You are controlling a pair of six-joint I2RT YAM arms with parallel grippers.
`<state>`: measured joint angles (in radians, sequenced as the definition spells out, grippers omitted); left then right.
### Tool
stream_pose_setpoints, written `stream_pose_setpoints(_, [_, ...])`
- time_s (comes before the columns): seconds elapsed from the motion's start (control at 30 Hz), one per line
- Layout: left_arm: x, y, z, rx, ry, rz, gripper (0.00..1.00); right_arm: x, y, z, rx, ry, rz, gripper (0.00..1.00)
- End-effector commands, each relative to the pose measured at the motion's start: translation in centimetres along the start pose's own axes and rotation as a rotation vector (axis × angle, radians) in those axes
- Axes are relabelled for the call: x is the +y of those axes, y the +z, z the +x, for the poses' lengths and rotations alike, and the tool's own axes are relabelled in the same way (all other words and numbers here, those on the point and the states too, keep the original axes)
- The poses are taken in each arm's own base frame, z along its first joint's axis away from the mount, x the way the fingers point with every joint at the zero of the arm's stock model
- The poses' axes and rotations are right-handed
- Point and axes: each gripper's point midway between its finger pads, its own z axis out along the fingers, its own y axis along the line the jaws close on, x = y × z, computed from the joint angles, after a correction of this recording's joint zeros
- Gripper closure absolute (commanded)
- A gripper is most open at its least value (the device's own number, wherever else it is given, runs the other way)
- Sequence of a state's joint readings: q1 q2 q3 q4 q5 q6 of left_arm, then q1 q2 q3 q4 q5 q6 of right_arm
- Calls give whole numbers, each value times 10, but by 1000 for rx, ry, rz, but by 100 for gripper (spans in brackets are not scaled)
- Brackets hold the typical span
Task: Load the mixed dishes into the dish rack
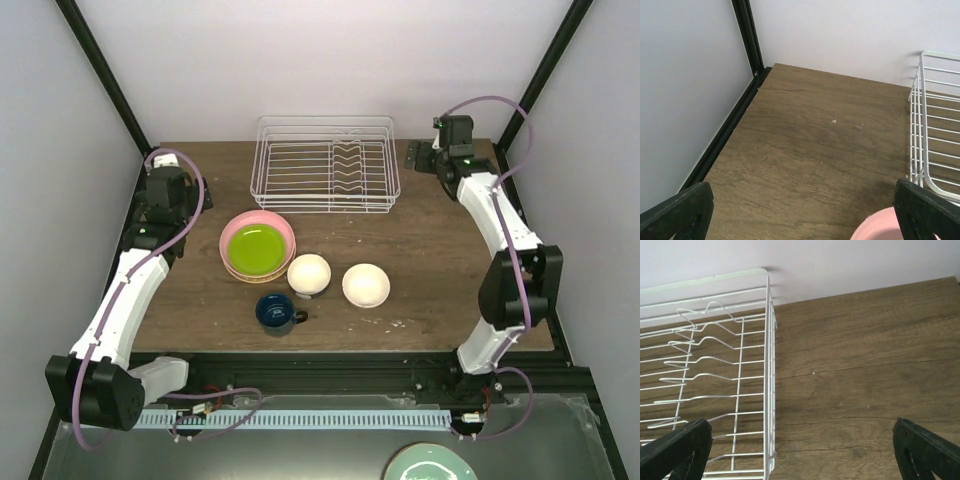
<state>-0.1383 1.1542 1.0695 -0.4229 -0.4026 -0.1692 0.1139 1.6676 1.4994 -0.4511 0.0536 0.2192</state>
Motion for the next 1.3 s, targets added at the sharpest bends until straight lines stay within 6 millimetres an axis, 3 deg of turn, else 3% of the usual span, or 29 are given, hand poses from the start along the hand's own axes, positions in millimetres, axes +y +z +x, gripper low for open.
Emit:
stream_pose_setpoints(0.0, [3,0,6,16,20,-18,0,19,18,17,115,-21,-8,0])
stream_pose_setpoints(0.2, [1,5,11,59,53,-27,0,32,48,29,177,-26,-32,0])
stream_pose_setpoints(0.47, [-14,6,28,109,172,72,0,34,95,56,294,-46,-25,0])
stream_pose_setpoints(0.7, [-24,14,20,85,176,105,0,30,122,80,368,-59,-1,0])
stream_pose_setpoints(0.97, [-33,43,13,127,185,69,0,1,133,107,462,-139,135,0])
stream_pose_setpoints(1.27, [-36,54,15,127,205,63,0,-52,117,129,556,-100,241,0])
